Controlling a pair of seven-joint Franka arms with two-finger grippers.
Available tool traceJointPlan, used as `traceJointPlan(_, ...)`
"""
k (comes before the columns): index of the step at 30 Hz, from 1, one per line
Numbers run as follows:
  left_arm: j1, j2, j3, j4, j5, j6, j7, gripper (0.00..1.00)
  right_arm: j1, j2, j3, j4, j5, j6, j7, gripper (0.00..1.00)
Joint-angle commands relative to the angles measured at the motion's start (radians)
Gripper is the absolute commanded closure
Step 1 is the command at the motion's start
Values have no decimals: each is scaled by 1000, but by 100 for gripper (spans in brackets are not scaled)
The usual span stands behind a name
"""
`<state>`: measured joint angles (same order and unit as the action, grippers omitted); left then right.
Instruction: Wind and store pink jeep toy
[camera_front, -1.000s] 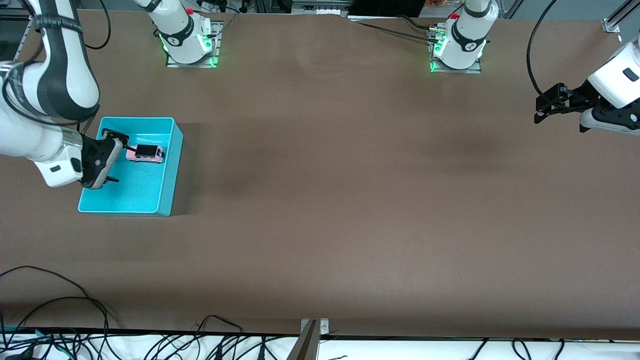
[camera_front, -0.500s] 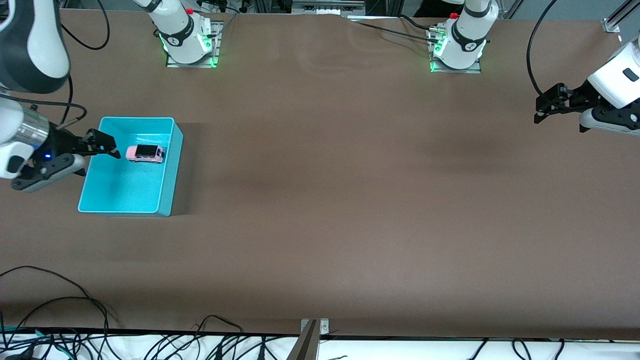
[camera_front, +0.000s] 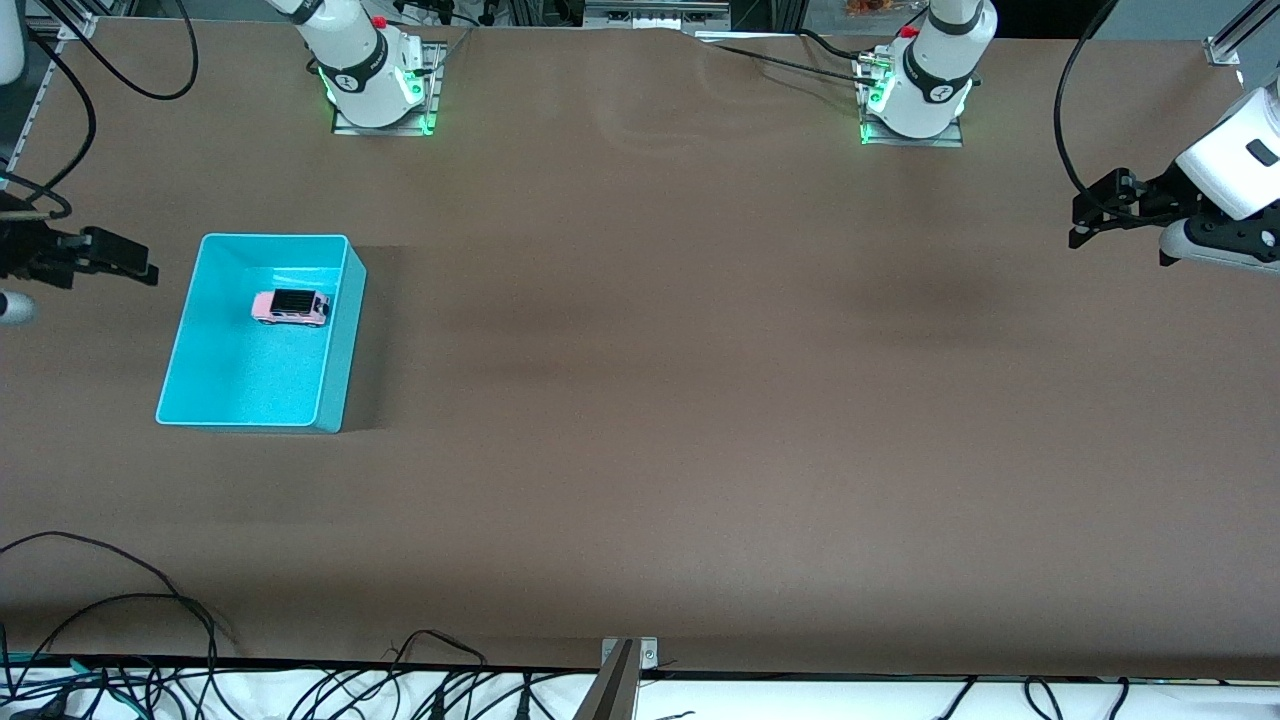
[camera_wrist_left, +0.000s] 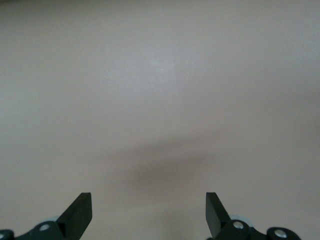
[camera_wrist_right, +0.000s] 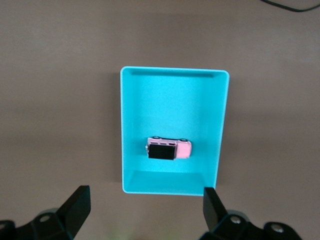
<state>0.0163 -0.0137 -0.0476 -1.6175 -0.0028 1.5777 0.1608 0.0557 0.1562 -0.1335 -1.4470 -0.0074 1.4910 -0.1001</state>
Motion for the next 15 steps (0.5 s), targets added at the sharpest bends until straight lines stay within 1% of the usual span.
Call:
traceJointPlan(1, 2, 18, -1, 37, 13, -21, -10, 0, 6, -84, 26, 11, -51, -49, 43, 0)
traceJointPlan(4, 2, 18, 0, 37, 13, -21, -10, 0, 6, -127, 35, -36, -51, -72, 45, 0)
traceJointPlan(9, 2, 18, 0, 37, 12, -21, -9, 0, 6, -202, 43, -134, -49, -48, 46, 0)
traceJointPlan(12, 2, 18, 0, 37, 12, -21, -10, 0, 6, -256, 43, -205, -46, -6, 46, 0)
traceJointPlan(15, 2, 18, -1, 39, 12, -21, -10, 0, 6, -328, 43, -303, -46, 63, 46, 0)
